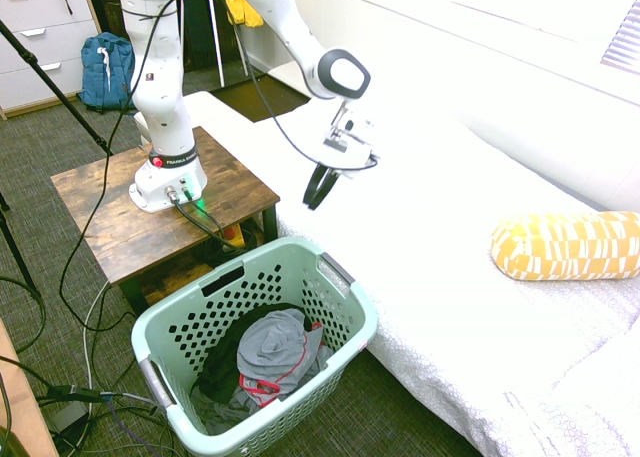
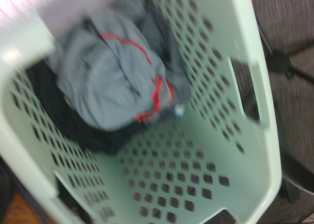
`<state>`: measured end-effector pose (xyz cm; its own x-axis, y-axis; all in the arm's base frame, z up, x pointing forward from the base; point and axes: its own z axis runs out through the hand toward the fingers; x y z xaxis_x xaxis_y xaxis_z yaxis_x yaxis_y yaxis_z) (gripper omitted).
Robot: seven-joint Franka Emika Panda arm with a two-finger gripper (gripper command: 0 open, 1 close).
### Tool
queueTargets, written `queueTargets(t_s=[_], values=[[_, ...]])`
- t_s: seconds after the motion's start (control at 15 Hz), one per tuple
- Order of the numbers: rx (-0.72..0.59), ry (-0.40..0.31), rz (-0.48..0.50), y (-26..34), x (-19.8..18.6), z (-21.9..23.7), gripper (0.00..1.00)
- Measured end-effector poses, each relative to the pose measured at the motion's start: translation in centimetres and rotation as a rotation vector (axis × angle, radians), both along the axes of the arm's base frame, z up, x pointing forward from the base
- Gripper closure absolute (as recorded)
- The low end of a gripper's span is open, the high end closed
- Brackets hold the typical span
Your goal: Put my clothes in the laundry bag
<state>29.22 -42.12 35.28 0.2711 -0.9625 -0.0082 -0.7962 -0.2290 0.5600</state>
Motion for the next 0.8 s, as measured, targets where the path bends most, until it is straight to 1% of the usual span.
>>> queueTargets(t_s=[0.13, 0.2, 0.4, 0.53, 0.67, 0.73, 0.8], values=[[-0.032, -0.145, 0.031, 4.7, 8.1, 1.6, 0.00], [-0.040, -0.219, 0.033, 7.0, 11.4, 2.1, 0.00], [-0.043, -0.445, 0.066, 16.3, 20.2, 2.6, 0.00], [-0.013, -0.574, 0.152, 24.5, 25.2, 2.1, 0.00], [0.057, -0.662, 0.263, 32.7, 28.3, 1.4, 0.00], [0.102, -0.687, 0.305, 35.8, 29.0, 1.1, 0.00], [0.158, -0.693, 0.348, 38.3, 29.3, 0.8, 0.00]])
